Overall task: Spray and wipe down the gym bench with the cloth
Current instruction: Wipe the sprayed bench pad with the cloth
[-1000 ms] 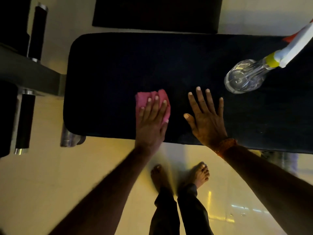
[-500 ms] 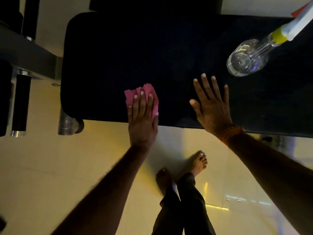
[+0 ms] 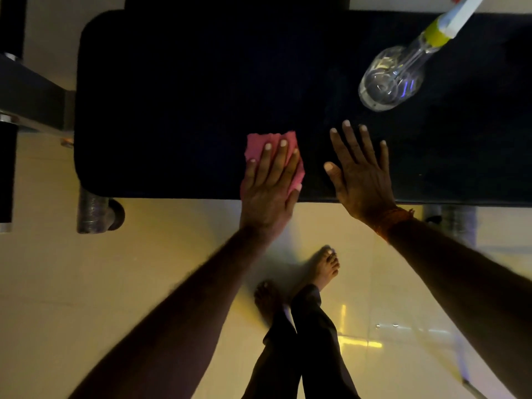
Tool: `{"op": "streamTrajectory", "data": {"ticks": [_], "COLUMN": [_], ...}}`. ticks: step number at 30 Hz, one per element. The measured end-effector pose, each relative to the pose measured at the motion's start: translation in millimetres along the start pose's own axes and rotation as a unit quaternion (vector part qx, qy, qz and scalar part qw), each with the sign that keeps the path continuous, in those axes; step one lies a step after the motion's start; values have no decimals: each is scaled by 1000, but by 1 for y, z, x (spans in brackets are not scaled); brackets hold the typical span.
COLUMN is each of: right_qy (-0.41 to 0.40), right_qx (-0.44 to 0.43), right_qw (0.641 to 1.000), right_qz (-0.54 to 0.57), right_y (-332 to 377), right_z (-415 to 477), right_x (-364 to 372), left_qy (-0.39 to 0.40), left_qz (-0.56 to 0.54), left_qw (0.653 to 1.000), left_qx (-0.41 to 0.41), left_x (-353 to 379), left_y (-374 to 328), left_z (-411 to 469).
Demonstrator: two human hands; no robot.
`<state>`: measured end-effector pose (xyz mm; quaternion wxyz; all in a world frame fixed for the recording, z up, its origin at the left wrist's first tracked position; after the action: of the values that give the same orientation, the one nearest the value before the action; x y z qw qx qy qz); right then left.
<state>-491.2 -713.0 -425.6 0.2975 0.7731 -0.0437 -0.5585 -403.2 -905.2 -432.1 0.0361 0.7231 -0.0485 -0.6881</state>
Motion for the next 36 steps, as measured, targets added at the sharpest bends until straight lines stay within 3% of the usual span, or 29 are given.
{"op": "streamTrajectory", "data": {"ticks": [2,7,11,13,19,22,26,28,32,34,36], "right_qy": [-6,-13,-6,0,-14,-17,-24,-31,-46,-60,-71], "right_qx": [11,8,21,19,9,9,15,18,29,69,114], "right_qw": [1000,1000,1000,1000,1000,1000,999,999,998,996,991], "right_qz": [11,10,15,19,12,17,25,24,8,2,2], "right_y": [-3,-5,-5,-7,-19,-24,-35,-42,-47,-47,-48], "right_z": [1,2,6,8,7,3,1,2,4,4,5], "right_x": [0,1,-5,-6,-3,-8,-15,-17,-13,-14,-17], "left_qy": [-4,-28,-29,-37,-25,-32,-29,-26,6,14,10], "left_qz": [11,8,38,37,-13,14,37,40,23,32,54], "left_qw": [999,999,990,988,995,999,994,995,1000,999,994], "left_qx": [38,-25,133,144,-92,-8,102,91,-11,8,90], "left_x": [4,2,-2,-5,-5,-4,-7,-8,-12,-14,-15], "left_y": [15,2,-10,-4,-43,-70,-46,-39,-47,-55,-56], "left_z": [19,55,12,24,73,32,29,60,121,109,82]}}
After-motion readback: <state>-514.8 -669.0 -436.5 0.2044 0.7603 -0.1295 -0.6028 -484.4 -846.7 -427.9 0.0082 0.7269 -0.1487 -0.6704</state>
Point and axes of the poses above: each hand's wrist, its own z-axis towards the middle knuckle, its own x-axis out of the palm, y = z × x, the point moved 1 cm from there along z, towards the middle knuckle, and after that the axes turned 12 degrees about z, right-handed, at the moved point
